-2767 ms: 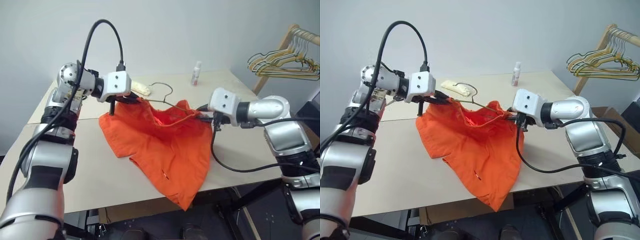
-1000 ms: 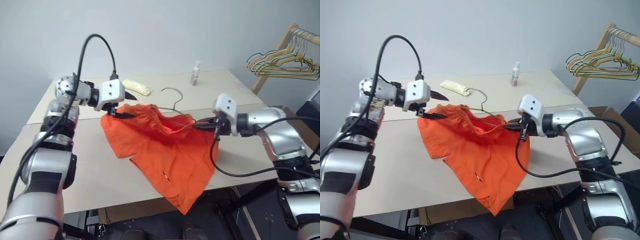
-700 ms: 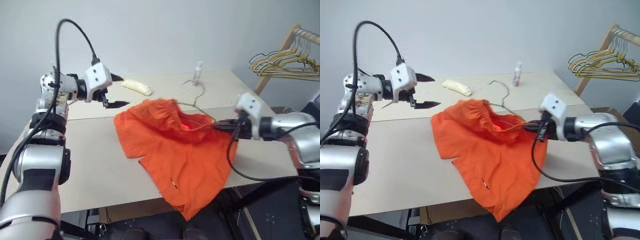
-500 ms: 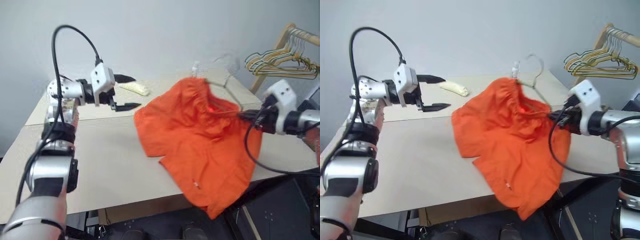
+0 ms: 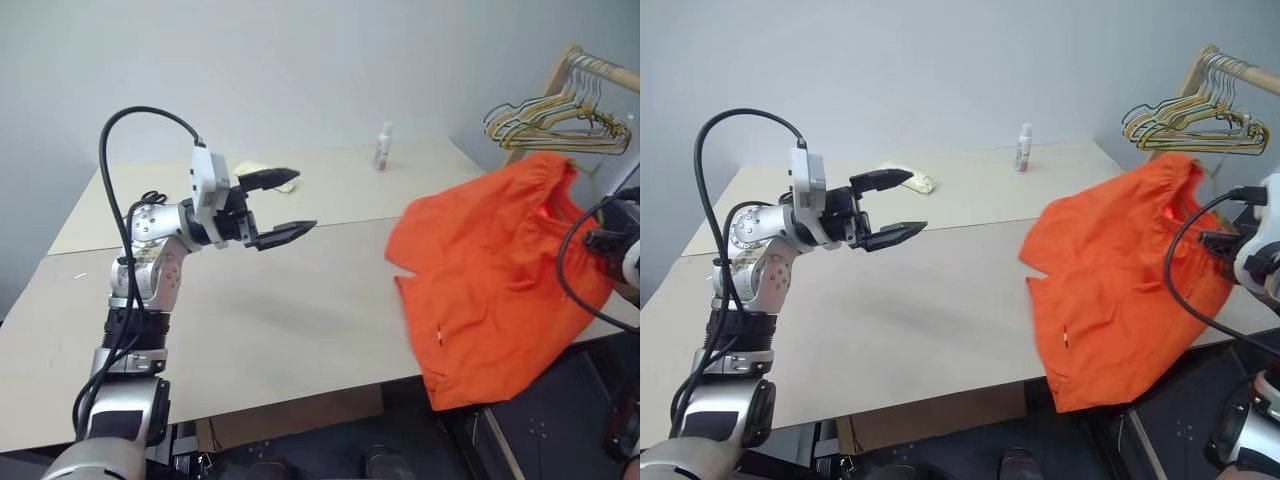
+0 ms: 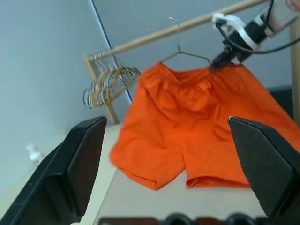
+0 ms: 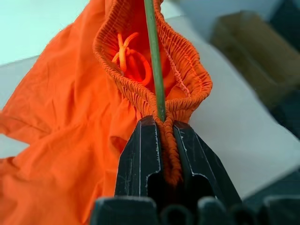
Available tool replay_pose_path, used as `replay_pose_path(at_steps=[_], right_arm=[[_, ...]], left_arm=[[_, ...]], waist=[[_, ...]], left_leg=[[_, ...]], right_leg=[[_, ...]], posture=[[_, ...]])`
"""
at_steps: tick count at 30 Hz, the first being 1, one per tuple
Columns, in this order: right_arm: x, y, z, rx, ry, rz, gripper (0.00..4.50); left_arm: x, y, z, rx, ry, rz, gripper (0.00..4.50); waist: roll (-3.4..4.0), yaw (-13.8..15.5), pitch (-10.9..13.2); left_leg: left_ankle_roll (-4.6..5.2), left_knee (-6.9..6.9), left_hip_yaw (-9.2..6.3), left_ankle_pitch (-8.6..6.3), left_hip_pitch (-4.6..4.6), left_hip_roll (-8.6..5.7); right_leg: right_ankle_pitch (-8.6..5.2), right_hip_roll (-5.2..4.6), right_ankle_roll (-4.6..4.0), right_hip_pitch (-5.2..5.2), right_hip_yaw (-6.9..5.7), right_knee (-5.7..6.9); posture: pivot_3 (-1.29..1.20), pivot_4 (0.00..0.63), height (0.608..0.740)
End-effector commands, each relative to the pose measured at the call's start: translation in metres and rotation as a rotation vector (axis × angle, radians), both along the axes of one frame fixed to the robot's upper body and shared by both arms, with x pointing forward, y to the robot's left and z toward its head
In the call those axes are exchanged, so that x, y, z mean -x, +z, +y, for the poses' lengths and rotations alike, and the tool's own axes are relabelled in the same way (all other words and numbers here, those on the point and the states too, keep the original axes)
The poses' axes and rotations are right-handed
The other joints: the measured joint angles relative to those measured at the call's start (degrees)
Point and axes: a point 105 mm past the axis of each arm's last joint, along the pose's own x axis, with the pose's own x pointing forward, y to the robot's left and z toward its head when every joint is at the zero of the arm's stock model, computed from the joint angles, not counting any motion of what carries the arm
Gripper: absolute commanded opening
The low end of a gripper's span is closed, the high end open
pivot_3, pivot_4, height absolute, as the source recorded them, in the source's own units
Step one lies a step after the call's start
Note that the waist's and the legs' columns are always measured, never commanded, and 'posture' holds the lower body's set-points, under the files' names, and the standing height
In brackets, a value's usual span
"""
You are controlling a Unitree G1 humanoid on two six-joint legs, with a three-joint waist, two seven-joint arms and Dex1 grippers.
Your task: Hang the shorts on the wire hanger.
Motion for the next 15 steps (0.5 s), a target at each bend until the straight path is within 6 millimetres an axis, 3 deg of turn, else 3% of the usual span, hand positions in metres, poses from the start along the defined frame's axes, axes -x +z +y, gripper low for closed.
replay_pose_path(at_steps=[1, 8, 15], right_arm=[[0.004, 0.024, -0.027, 0.051, -0.205, -0.102, 0.09], [-0.007, 0.026, -0.050, 0.067, -0.429, -0.146, 0.09], [-0.005, 0.025, -0.081, 0.022, -0.614, -0.186, 0.09]], left_arm=[[0.007, 0.013, -0.012, 0.042, 0.007, -0.042, 4.50], [0.020, 0.015, -0.022, 0.124, -0.047, -0.026, 4.50], [0.032, 0.013, -0.026, 0.182, -0.115, 0.023, 4.50]], waist=[[0.19, -0.34, -0.12], [0.59, -1.48, -0.35], [0.81, -2.02, -0.42]], left_leg=[[0.00, -0.01, 0.00, 0.00, 0.02, 0.00], [-0.09, -0.08, 0.04, 0.06, 0.06, -0.02], [0.01, -0.08, 0.05, 0.02, 0.12, -0.03]], right_leg=[[0.00, 0.00, 0.00, 0.03, 0.01, 0.00], [0.00, 0.04, 0.00, 0.06, 0.08, 0.01], [-0.01, 0.08, 0.00, 0.17, 0.10, -0.02]], posture=[[-0.11, 0.000, 0.740], [-0.10, 0.000, 0.740], [-0.09, 0.000, 0.740]])
